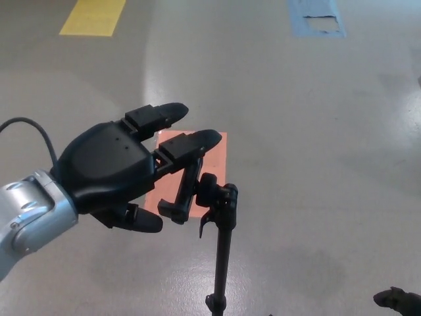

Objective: The robot uses its left hand to grab the top of a phone stand kept on the floor and tilt it upwards to adjust its angle

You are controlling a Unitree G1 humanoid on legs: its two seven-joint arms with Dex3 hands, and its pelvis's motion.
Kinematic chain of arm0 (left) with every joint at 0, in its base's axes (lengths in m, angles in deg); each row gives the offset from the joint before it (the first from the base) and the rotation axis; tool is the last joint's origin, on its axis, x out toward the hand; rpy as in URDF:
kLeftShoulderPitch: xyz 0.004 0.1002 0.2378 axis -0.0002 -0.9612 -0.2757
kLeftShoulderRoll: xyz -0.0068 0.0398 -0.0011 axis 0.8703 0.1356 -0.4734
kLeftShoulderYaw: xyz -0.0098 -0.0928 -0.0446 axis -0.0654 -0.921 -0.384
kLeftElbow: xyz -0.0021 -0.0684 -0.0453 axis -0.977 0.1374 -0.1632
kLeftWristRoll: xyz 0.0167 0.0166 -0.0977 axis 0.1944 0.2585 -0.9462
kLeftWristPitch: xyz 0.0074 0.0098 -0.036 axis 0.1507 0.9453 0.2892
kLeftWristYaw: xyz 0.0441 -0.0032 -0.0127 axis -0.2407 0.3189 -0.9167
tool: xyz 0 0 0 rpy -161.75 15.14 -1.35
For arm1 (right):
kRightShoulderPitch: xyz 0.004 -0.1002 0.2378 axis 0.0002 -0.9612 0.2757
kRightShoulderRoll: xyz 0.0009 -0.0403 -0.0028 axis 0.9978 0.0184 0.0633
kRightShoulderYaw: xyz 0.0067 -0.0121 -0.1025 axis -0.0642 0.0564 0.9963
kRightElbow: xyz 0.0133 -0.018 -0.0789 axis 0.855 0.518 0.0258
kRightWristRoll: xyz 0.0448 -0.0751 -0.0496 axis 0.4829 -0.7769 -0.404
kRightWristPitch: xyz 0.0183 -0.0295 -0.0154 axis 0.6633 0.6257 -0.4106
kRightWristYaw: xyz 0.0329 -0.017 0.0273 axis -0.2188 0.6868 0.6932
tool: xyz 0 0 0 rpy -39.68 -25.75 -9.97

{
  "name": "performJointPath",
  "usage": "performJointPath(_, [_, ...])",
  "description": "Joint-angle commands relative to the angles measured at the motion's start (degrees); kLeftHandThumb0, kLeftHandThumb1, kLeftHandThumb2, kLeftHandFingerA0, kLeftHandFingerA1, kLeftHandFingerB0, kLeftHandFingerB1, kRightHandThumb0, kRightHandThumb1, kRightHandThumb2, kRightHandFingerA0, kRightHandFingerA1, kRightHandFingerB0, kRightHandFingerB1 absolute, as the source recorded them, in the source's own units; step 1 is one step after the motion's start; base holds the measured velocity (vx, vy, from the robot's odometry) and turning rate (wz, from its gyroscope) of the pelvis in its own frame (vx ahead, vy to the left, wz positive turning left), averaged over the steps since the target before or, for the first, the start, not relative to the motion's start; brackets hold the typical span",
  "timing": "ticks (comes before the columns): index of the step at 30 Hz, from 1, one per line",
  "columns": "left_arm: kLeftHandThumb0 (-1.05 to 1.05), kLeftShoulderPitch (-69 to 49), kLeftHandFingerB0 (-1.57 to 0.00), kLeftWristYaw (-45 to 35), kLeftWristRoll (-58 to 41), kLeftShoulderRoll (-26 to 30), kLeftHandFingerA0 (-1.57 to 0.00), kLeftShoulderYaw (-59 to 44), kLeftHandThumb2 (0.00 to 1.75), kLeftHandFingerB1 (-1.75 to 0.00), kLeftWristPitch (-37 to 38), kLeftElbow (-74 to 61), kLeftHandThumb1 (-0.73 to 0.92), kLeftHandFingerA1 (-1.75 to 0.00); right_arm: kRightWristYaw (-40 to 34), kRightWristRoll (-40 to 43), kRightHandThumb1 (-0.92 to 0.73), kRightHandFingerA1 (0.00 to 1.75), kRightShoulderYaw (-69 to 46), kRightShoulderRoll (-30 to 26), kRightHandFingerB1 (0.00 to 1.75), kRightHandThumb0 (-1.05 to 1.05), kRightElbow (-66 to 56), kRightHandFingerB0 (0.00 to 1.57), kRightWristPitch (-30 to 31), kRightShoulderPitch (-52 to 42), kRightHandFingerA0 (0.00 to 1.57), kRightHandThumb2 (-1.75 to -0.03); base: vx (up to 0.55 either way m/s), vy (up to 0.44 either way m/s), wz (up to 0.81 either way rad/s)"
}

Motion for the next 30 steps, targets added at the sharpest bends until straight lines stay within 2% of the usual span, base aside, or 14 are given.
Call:
performJointPath(1, [-0.8,0.4,0.0,0.5,1.3,1.3,0.0,-0.9,0.91,-0.11,0.5,1.8,0.51,-0.12,1.0,0.3,-0.5,0.49,-0.4,-0.9,0.46,-0.32,0.3,0.0,1.3,0.1,0.01,-1.01,0.0,0.0,0.0])
performJointPath(23, [-0.75,0.0,0.0,1.8,2.5,3.0,0.0,-1.8,0.88,-0.16,1.3,1.9,0.46,-0.16,2.3,0.3,-0.5,0.49,-0.6,-1.0,0.47,-0.32,0.4,0.0,2.2,1.0,0.02,-1.01,0.0,0.0,0.0])
performJointPath(30, [-0.76,-0.1,0.0,1.3,3.2,2.9,0.0,-1.1,0.87,-0.13,1.2,1.7,0.48,-0.11,3.3,0.8,-0.49,0.5,-1.3,-0.9,0.47,-0.32,0.6,0.0,2.8,1.5,0.03,-1.0,0.0,0.0,0.0])
